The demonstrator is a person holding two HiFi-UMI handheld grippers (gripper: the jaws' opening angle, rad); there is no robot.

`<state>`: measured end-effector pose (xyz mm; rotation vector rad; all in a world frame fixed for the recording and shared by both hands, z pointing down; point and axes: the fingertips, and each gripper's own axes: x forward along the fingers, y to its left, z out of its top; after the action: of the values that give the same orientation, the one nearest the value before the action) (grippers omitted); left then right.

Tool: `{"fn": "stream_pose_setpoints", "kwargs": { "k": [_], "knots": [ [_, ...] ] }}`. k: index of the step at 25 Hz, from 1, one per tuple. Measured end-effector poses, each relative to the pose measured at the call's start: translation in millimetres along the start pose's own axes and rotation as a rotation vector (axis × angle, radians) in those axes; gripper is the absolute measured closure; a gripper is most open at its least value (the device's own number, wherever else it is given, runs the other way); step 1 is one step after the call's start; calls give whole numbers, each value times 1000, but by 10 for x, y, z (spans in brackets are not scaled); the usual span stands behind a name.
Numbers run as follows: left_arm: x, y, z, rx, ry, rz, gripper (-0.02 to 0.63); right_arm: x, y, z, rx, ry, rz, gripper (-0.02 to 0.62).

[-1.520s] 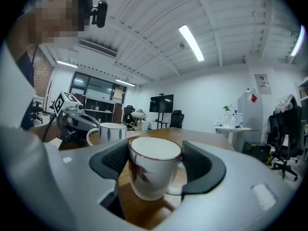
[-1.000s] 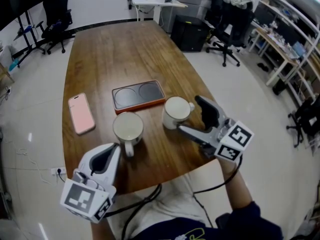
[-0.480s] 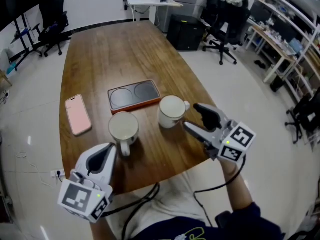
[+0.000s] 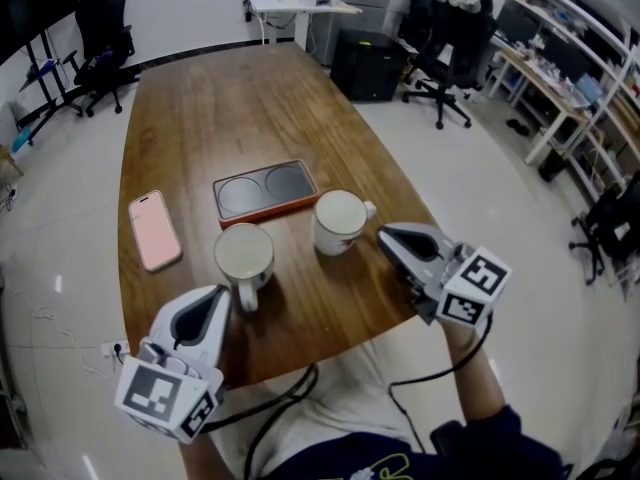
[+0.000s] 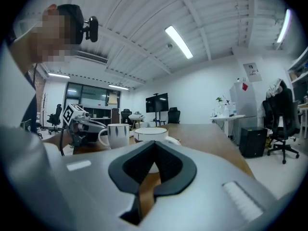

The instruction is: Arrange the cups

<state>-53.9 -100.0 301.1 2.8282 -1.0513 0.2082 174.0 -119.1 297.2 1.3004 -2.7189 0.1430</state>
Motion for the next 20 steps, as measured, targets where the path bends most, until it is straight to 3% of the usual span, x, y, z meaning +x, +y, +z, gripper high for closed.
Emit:
{"fn": "stream_pose_setpoints", "kwargs": {
  "k": [10,20],
  "knots": [
    [-4,4,0,0,-1,2,603,79,263,-47,-9,37,187,590],
    [-3,2,8,0,-1,0,603,71,248,-54,-12,37,186,591]
  ]
}}
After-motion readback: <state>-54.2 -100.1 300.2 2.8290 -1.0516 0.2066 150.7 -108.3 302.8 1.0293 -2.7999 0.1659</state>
